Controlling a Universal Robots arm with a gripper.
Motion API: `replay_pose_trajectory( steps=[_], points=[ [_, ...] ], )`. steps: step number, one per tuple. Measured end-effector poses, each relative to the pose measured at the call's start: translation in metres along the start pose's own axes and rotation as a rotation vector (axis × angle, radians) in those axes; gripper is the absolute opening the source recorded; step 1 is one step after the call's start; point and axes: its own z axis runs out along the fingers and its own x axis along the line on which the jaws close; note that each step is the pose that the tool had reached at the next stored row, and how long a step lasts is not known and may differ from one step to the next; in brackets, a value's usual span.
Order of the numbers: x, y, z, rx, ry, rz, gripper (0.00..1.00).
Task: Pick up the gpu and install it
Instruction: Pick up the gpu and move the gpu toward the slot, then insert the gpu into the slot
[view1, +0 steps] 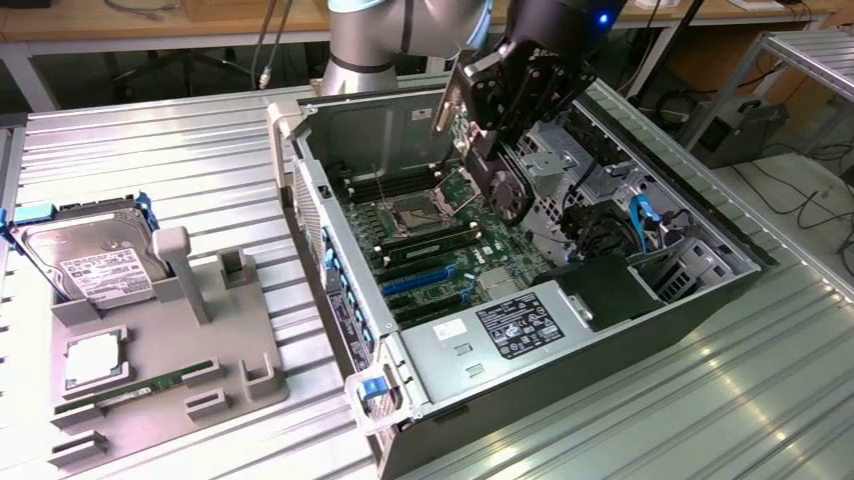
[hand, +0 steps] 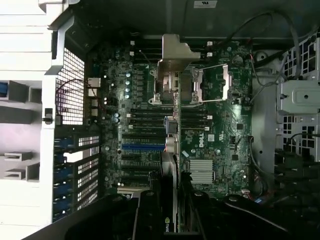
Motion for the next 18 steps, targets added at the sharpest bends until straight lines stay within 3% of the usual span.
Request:
replay_pose_trajectory(
  steps=[18],
  points=[
    [-0.0005,-0.0002,0.0016,0.0003,0.0004,-0.008,0.26]
  ],
)
